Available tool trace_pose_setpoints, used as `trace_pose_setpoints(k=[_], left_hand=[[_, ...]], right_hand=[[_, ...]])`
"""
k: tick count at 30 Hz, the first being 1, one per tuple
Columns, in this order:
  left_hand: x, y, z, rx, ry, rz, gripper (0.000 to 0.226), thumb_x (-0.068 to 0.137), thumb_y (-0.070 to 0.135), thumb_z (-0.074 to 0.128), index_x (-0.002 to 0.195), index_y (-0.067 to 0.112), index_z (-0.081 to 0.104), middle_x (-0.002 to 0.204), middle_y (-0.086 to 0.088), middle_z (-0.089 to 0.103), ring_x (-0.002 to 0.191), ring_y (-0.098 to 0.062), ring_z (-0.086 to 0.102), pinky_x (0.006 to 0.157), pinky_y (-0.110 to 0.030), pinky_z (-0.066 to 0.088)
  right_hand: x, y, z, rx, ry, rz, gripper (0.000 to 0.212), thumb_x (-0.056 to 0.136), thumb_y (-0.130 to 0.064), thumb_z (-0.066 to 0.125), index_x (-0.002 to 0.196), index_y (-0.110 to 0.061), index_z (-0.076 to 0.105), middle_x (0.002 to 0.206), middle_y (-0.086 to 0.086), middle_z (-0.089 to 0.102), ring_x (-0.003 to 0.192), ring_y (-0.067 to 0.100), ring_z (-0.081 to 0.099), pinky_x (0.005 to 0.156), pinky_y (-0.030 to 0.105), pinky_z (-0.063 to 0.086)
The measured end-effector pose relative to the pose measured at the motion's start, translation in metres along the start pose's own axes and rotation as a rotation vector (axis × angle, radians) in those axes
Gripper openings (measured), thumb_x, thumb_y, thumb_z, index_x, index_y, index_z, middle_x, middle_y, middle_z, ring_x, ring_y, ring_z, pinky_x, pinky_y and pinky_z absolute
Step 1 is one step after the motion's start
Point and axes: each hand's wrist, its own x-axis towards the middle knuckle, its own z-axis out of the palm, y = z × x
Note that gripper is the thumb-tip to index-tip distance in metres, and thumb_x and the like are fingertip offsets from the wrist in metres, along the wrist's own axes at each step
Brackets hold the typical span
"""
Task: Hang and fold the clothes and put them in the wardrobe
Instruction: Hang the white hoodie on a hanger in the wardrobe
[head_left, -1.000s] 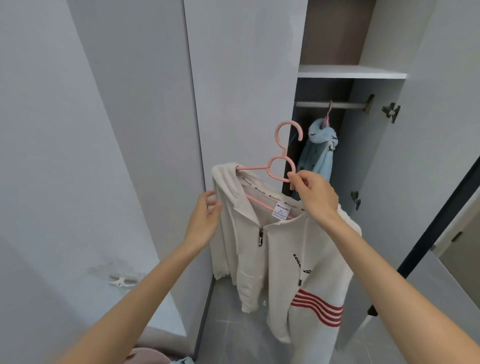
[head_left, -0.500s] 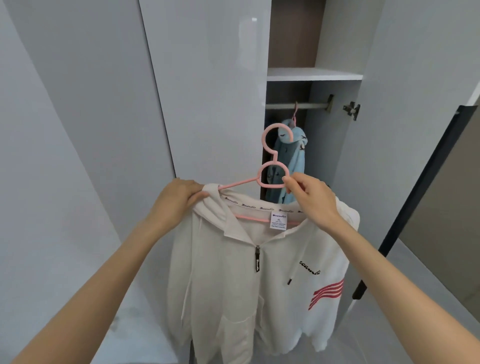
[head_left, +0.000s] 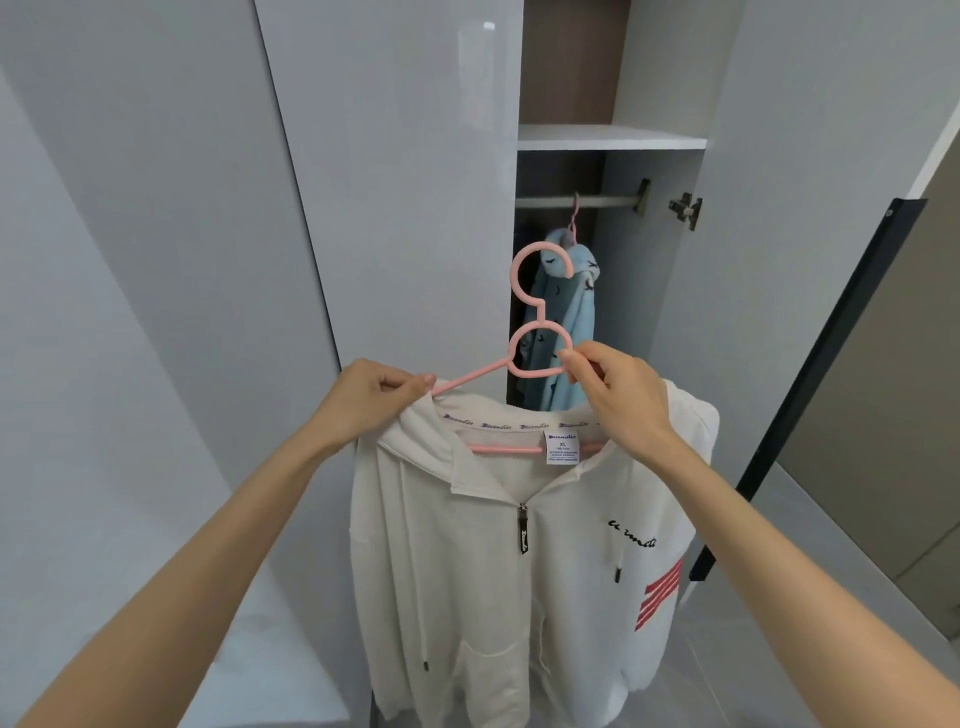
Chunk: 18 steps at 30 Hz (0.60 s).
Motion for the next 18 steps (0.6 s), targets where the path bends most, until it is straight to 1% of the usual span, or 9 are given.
trace_pose_setpoints(k=[1, 3, 7, 10, 12, 14, 15, 17, 18], left_hand=[[0.000, 0.000, 0.002, -0.011, 0.029, 0.002, 0.040, 0.087, 0.040, 0.063, 0.073, 0.003, 0.073, 0.058, 0.006, 0.051, 0.056, -0.006, 0.039, 0.055, -0.021, 0.030], [-0.002, 0.001, 0.008, -0.020, 0.125, 0.022, 0.045, 0.087, 0.039, 0.064, 0.070, -0.002, 0.068, 0.060, -0.003, 0.038, 0.056, -0.011, 0.029, 0.052, -0.026, 0.022], [-0.004, 0.021, 0.019, -0.023, 0.226, 0.096, 0.051, 0.086, 0.035, 0.066, 0.052, 0.004, 0.045, 0.056, -0.003, 0.023, 0.053, -0.013, 0.018, 0.051, -0.028, 0.014], [-0.004, 0.037, 0.032, -0.051, 0.254, 0.124, 0.046, 0.086, 0.036, 0.066, 0.051, 0.008, 0.057, 0.052, 0.000, 0.028, 0.051, -0.012, 0.022, 0.049, -0.026, 0.019], [-0.005, 0.044, 0.040, -0.006, 0.282, 0.180, 0.042, 0.088, 0.035, 0.063, 0.057, 0.007, 0.060, 0.051, 0.000, 0.032, 0.051, -0.012, 0.025, 0.051, -0.027, 0.022], [-0.005, 0.045, 0.042, 0.215, 0.258, 0.275, 0.031, 0.091, 0.038, 0.057, 0.087, 0.010, 0.070, 0.059, 0.007, 0.053, 0.057, -0.009, 0.045, 0.060, -0.026, 0.036], [-0.004, 0.042, 0.042, 0.357, 0.218, 0.334, 0.029, 0.092, 0.041, 0.054, 0.102, 0.017, 0.067, 0.080, 0.007, 0.064, 0.076, -0.011, 0.056, 0.074, -0.029, 0.043], [0.000, 0.036, 0.043, 0.567, 0.116, 0.441, 0.048, 0.092, 0.044, 0.053, 0.130, 0.016, 0.050, 0.119, 0.000, 0.060, 0.110, -0.021, 0.054, 0.099, -0.039, 0.038], [0.002, 0.034, 0.043, 0.633, 0.114, 0.484, 0.054, 0.092, 0.043, 0.052, 0.137, 0.015, 0.042, 0.122, -0.002, 0.057, 0.112, -0.023, 0.053, 0.102, -0.041, 0.036]], right_hand=[[-0.001, 0.001, 0.001, -0.005, 0.009, -0.003, 0.031, 0.098, -0.037, 0.046, 0.070, -0.026, 0.053, 0.049, -0.010, 0.040, 0.046, 0.008, 0.038, 0.048, 0.018, 0.025], [-0.002, 0.003, 0.001, -0.018, 0.033, -0.021, 0.030, 0.098, -0.035, 0.047, 0.071, -0.025, 0.053, 0.048, -0.011, 0.039, 0.045, 0.008, 0.037, 0.048, 0.019, 0.025], [-0.005, 0.005, 0.002, -0.079, 0.004, -0.090, 0.032, 0.099, -0.035, 0.044, 0.073, -0.019, 0.055, 0.050, -0.009, 0.043, 0.047, 0.009, 0.040, 0.049, 0.025, 0.032], [-0.005, 0.006, 0.003, -0.079, 0.002, -0.105, 0.034, 0.099, -0.035, 0.043, 0.076, -0.016, 0.058, 0.054, -0.006, 0.049, 0.049, 0.012, 0.043, 0.051, 0.032, 0.038], [-0.005, 0.009, 0.003, -0.038, 0.005, -0.086, 0.032, 0.099, -0.034, 0.044, 0.074, -0.019, 0.056, 0.051, -0.008, 0.045, 0.047, 0.011, 0.040, 0.049, 0.028, 0.033], [-0.006, 0.011, 0.003, 0.037, 0.008, -0.041, 0.029, 0.099, -0.034, 0.045, 0.073, -0.024, 0.054, 0.049, -0.010, 0.041, 0.045, 0.009, 0.038, 0.049, 0.023, 0.028], [-0.006, 0.012, 0.003, 0.067, 0.015, -0.015, 0.029, 0.099, -0.035, 0.045, 0.073, -0.026, 0.054, 0.049, -0.010, 0.041, 0.046, 0.008, 0.038, 0.049, 0.022, 0.028], [-0.004, 0.013, 0.005, 0.097, 0.029, 0.018, 0.028, 0.099, -0.036, 0.045, 0.075, -0.026, 0.055, 0.051, -0.011, 0.043, 0.047, 0.008, 0.038, 0.050, 0.022, 0.027], [-0.002, 0.014, 0.006, 0.104, 0.040, 0.017, 0.028, 0.099, -0.037, 0.045, 0.075, -0.026, 0.056, 0.050, -0.010, 0.043, 0.046, 0.008, 0.037, 0.050, 0.022, 0.027]])
